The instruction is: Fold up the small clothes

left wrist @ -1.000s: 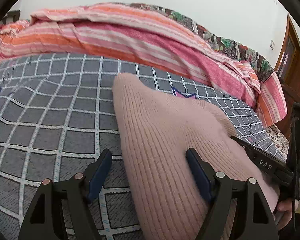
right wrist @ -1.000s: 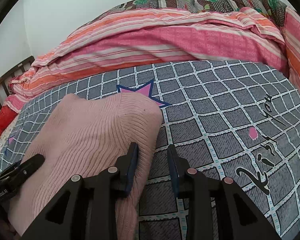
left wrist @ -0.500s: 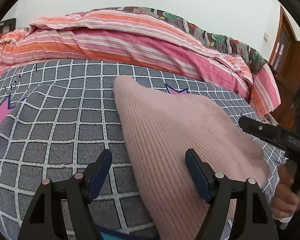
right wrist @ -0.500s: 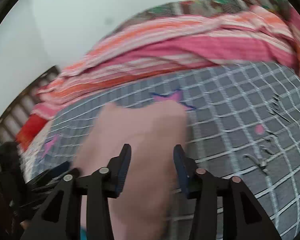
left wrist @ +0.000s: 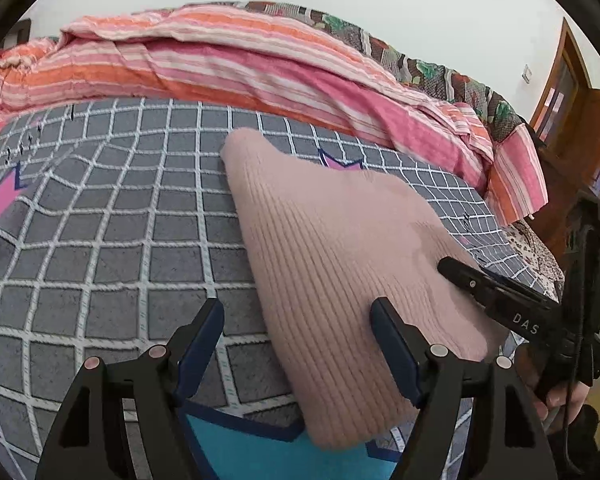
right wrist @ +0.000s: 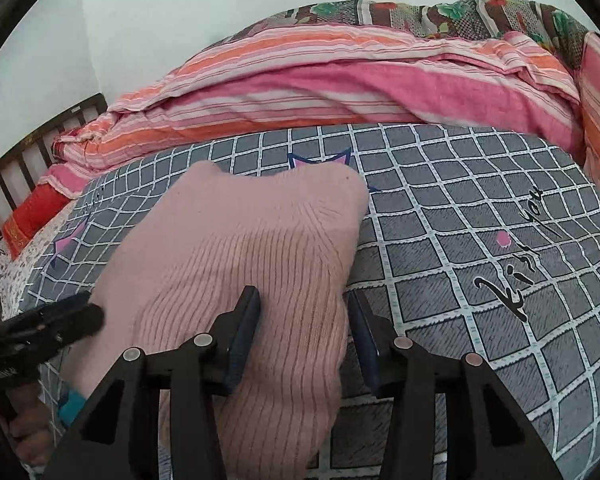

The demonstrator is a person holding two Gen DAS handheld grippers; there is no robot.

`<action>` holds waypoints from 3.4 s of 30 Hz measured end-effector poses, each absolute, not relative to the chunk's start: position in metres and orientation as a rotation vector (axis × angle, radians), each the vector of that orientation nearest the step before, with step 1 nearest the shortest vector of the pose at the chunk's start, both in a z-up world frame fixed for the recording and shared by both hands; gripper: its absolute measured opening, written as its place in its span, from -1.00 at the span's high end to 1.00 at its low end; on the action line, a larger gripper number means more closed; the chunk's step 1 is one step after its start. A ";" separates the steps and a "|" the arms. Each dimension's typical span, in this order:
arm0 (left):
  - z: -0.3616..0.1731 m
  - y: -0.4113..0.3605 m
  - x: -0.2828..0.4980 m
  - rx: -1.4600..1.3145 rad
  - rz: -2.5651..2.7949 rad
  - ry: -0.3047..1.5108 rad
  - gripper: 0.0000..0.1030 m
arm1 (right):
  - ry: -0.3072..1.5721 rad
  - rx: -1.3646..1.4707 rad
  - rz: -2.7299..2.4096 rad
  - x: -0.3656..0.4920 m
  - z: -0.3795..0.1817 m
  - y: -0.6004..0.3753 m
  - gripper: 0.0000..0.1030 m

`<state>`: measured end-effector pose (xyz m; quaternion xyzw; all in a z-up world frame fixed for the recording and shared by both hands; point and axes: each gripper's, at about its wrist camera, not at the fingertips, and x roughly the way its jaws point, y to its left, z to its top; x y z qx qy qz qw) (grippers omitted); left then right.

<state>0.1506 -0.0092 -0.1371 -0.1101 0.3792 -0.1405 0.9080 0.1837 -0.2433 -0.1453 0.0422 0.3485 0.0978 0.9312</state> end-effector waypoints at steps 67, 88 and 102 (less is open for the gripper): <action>0.006 -0.019 -0.019 -0.055 -0.059 0.655 -0.49 | 0.599 0.004 0.037 -0.026 -0.010 -0.272 -0.86; 0.004 -0.016 -0.021 -0.055 -0.058 0.662 -0.49 | 0.587 0.010 0.030 -0.027 -0.005 -0.272 -0.86; 0.005 -0.015 -0.021 -0.056 -0.059 0.662 -0.49 | 0.587 0.013 0.030 -0.027 -0.004 -0.272 -0.86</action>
